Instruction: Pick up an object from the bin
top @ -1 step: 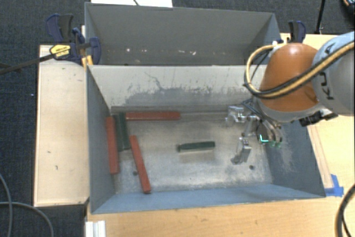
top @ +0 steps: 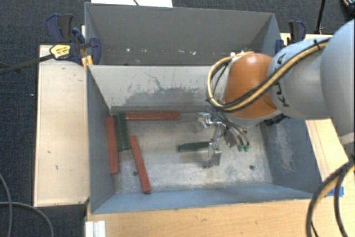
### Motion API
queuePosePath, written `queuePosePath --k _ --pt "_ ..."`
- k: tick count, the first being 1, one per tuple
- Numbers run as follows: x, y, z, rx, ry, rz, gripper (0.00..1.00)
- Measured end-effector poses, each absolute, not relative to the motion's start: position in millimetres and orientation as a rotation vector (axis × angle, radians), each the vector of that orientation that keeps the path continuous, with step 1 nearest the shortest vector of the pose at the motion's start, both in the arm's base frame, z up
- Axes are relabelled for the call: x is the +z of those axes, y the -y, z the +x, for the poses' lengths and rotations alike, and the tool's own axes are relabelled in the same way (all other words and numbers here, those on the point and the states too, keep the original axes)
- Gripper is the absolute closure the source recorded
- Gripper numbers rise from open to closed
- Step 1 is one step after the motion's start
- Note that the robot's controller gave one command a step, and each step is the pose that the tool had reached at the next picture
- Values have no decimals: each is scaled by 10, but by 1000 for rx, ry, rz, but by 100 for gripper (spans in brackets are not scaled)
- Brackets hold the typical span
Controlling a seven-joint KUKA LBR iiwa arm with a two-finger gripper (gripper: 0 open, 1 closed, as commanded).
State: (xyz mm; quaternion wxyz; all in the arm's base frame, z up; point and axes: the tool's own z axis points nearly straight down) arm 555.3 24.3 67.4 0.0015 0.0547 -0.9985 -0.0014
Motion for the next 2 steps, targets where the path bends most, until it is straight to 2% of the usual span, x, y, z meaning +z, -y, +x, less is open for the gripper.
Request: queuePosePath --k 1,2 --pt "707 -209 5561 -1 3138 166 100" --pt "2224 145 5585 2 3150 140 100"
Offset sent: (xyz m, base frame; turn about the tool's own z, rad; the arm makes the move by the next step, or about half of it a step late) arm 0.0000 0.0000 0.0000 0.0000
